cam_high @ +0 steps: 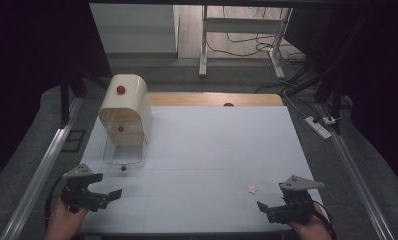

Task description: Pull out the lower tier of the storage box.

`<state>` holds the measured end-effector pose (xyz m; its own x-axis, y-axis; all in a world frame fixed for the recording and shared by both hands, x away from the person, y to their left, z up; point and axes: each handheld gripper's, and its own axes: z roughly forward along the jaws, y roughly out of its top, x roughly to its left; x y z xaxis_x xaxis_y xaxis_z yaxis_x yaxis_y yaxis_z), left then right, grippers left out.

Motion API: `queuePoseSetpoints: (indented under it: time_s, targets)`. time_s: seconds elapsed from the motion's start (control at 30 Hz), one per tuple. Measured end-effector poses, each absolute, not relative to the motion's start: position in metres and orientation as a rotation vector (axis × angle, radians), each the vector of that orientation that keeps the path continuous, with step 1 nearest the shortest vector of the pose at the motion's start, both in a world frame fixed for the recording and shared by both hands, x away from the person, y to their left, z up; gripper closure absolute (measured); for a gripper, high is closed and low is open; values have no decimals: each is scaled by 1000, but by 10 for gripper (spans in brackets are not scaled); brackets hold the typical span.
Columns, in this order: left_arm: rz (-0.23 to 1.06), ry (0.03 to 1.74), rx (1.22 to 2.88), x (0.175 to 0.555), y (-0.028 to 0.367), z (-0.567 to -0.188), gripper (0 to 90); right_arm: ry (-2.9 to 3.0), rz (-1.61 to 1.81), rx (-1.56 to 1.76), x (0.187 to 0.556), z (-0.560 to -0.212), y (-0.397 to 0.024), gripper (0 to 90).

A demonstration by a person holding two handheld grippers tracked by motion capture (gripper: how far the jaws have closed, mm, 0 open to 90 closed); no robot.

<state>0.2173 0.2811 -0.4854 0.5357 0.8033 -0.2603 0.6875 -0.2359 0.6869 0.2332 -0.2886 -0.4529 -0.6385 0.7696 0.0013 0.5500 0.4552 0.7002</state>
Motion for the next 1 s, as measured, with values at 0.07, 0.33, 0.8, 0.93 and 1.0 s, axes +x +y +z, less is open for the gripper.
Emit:
queuePoseSetpoints:
  time_s: [0.07,0.33,0.8,0.93,1.0]
  targets:
    - [185,1207,1986,216,282,-486,0,2394,979,1126,233,-453,-289,26]
    - [182,1208,1978,211,283,-486,0,2393,979,1126,233,-453,-289,27]
    - [179,1212,1968,199,288,-487,0,2394,978,1127,233,-453,-288,27]
    - [181,1212,1966,196,289,-486,0,2395,977,1128,234,-453,-288,27]
    - [182,1215,1966,194,290,-486,0,2395,977,1127,234,-453,-288,27]
